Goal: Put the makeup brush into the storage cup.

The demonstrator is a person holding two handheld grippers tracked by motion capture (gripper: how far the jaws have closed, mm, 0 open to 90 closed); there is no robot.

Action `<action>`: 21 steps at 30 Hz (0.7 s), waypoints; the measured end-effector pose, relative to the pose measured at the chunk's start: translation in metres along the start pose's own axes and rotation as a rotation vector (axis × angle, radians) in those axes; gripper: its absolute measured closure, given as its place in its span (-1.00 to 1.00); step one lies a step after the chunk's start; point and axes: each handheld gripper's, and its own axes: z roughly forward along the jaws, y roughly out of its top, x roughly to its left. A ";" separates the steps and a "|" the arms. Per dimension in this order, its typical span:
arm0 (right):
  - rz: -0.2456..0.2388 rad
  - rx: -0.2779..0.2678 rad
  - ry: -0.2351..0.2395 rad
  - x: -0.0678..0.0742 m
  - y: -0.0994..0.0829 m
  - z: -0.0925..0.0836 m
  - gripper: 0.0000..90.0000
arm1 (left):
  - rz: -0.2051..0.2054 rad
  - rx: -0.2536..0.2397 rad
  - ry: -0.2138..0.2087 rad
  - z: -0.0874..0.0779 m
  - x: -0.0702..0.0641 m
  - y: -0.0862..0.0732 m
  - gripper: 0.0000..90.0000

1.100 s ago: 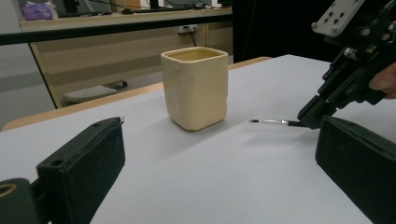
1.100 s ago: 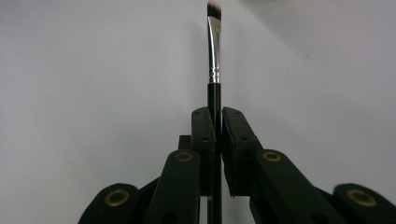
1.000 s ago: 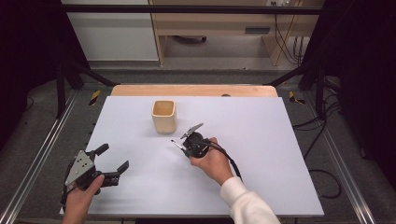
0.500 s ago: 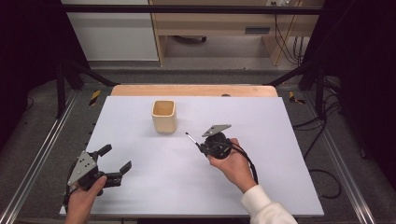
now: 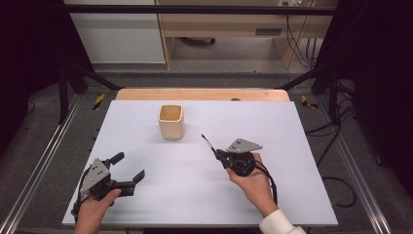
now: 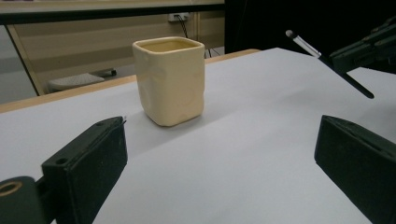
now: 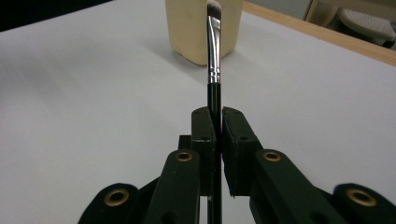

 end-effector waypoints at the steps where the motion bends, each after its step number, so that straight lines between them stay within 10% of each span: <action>1: -0.001 -0.016 0.004 0.000 -0.001 0.000 0.86 | 0.003 0.004 0.001 0.002 -0.001 0.000 -0.95; 21: 0.003 -0.254 -0.022 0.008 -0.011 -0.008 0.86 | 0.133 0.018 -0.077 0.047 -0.048 0.059 -0.96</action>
